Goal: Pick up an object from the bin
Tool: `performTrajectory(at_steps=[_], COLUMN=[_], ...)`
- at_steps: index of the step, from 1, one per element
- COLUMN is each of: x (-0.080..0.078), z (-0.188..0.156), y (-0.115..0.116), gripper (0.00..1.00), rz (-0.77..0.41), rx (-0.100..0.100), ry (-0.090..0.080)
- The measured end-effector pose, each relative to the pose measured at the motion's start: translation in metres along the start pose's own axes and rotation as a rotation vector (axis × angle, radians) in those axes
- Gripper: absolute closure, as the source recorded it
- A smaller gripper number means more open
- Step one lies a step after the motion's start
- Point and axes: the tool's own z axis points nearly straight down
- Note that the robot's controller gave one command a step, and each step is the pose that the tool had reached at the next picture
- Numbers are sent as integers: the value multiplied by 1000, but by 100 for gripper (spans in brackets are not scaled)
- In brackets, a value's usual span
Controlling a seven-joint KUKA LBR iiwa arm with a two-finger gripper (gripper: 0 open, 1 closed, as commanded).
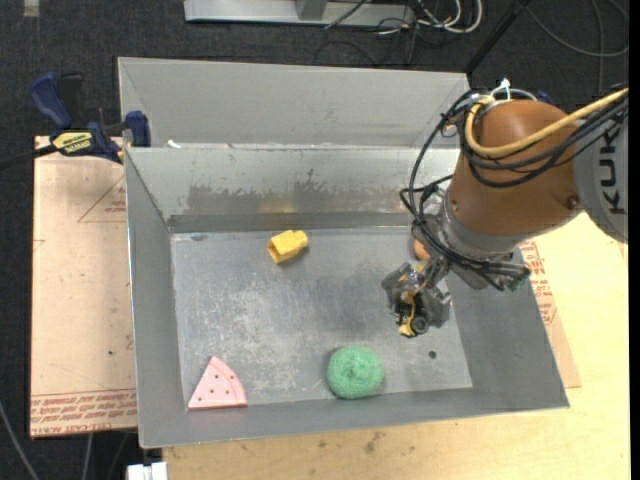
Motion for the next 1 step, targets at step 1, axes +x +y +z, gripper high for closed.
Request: performTrajectory(at_steps=[1], x=[0], z=[0], y=[0], gripper=[100], rz=[0], rx=[0], ry=[0])
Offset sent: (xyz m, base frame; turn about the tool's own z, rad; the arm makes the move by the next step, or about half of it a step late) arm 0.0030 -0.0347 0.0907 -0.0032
